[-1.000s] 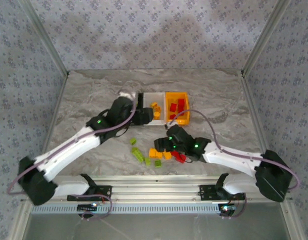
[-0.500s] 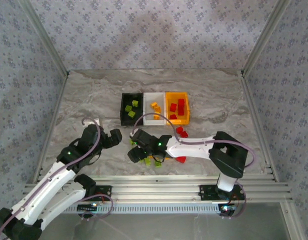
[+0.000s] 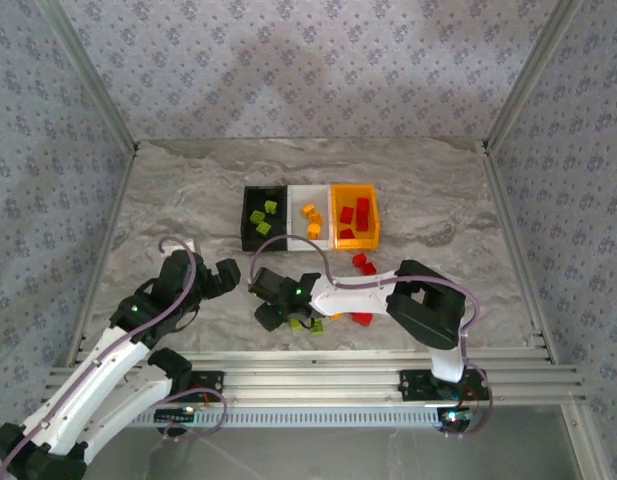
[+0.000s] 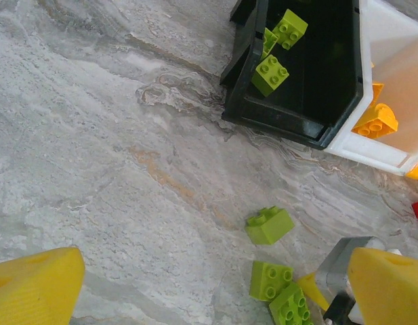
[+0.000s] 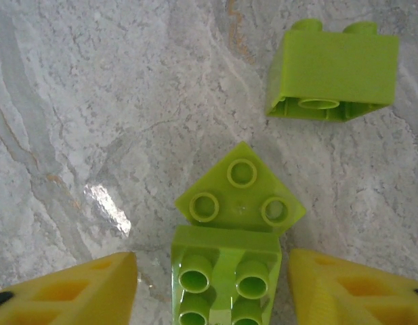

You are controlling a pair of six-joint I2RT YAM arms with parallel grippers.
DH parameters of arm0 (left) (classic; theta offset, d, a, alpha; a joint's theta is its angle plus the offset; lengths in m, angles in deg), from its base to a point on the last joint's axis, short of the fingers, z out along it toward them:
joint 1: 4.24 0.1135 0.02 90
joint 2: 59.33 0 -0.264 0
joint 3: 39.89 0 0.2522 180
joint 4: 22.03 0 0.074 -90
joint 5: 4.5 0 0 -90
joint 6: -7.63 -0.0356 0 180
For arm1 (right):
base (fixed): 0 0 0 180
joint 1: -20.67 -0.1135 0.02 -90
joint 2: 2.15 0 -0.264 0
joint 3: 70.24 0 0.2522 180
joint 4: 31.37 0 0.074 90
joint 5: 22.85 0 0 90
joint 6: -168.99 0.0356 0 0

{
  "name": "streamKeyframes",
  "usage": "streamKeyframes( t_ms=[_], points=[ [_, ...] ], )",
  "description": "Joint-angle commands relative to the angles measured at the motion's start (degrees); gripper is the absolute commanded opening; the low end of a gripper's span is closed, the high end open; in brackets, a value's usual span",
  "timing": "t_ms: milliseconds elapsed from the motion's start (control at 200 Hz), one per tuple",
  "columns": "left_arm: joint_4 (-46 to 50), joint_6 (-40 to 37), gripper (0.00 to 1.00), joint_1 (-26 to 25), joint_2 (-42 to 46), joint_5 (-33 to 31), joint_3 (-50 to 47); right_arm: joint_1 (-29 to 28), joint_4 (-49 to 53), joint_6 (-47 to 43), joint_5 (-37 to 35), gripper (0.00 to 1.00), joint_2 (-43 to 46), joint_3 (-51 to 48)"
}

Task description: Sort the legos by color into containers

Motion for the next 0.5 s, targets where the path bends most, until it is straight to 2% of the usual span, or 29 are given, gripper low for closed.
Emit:
streamKeyframes(
  t_ms=[0, 220, 495],
  points=[
    [1.0, 0.7, 0.99, 0.5, 0.6, 0.2, 0.8, -0.4, 1.8, -0.4, -1.7, 0.55, -1.1, 1.5],
    [1.0, 1.3, 0.99, 0.6, 1.3, 0.4, 0.8, -0.4, -0.1, -0.2, -2.2, 0.41, 0.8, 0.3],
    [1.0, 2.1, 1.00, 0.6, 2.5, 0.5, 0.6, 0.0, -1.1, 0.4, -4.1, 0.34, 8.0, -3.6]
  ],
)
